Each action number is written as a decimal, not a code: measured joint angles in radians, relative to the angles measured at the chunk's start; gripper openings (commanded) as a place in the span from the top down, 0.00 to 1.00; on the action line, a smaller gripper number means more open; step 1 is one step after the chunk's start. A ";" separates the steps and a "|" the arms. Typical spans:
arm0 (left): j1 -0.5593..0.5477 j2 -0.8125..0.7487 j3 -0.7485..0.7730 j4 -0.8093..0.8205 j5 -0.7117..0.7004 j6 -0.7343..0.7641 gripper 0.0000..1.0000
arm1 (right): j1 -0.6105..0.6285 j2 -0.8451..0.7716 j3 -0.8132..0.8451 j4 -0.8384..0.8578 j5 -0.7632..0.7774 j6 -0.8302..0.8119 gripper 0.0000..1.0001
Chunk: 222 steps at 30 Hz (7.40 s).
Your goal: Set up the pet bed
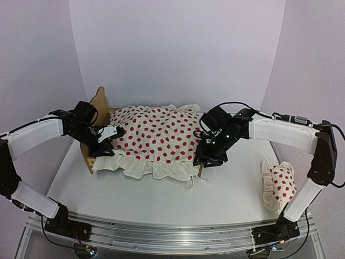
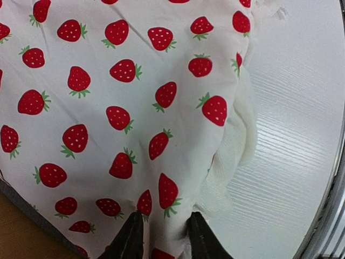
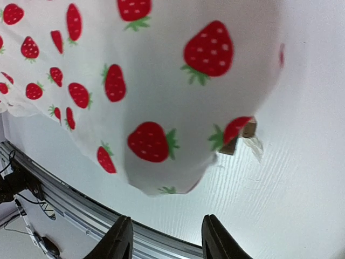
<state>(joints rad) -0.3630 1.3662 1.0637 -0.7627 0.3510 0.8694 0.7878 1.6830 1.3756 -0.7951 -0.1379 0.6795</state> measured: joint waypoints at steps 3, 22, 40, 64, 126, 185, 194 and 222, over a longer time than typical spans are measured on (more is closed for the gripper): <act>0.000 -0.017 0.002 -0.028 0.041 0.002 0.59 | -0.010 -0.005 0.004 -0.033 0.042 -0.006 0.50; 0.175 -0.142 0.244 0.185 -0.041 -0.439 0.28 | -0.216 0.324 0.491 -0.052 0.223 -0.111 0.44; 0.625 -0.140 -0.117 0.420 -0.112 -0.588 0.44 | -0.302 0.566 0.655 -0.050 0.114 -0.203 0.46; 0.210 0.160 -0.121 0.451 0.102 -0.558 0.48 | -0.473 0.265 0.530 -0.037 0.013 -0.462 0.42; -0.409 -0.186 0.012 0.223 0.079 -0.274 0.33 | -0.070 0.321 0.346 0.468 -0.359 -0.493 1.00; -0.364 0.278 0.385 0.343 -0.245 -0.092 1.00 | 0.191 -0.057 -0.282 1.095 0.018 -0.376 0.73; -0.355 0.278 0.404 0.333 -0.233 -0.133 1.00 | 0.228 0.328 -0.218 1.519 0.142 -0.259 0.78; -0.355 0.278 0.407 0.333 -0.194 -0.134 1.00 | 0.175 0.542 0.007 1.606 0.582 -0.227 0.97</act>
<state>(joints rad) -0.7177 1.6444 1.4704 -0.4294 0.1568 0.7353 0.9627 2.2249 1.3827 0.8109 0.4446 0.4527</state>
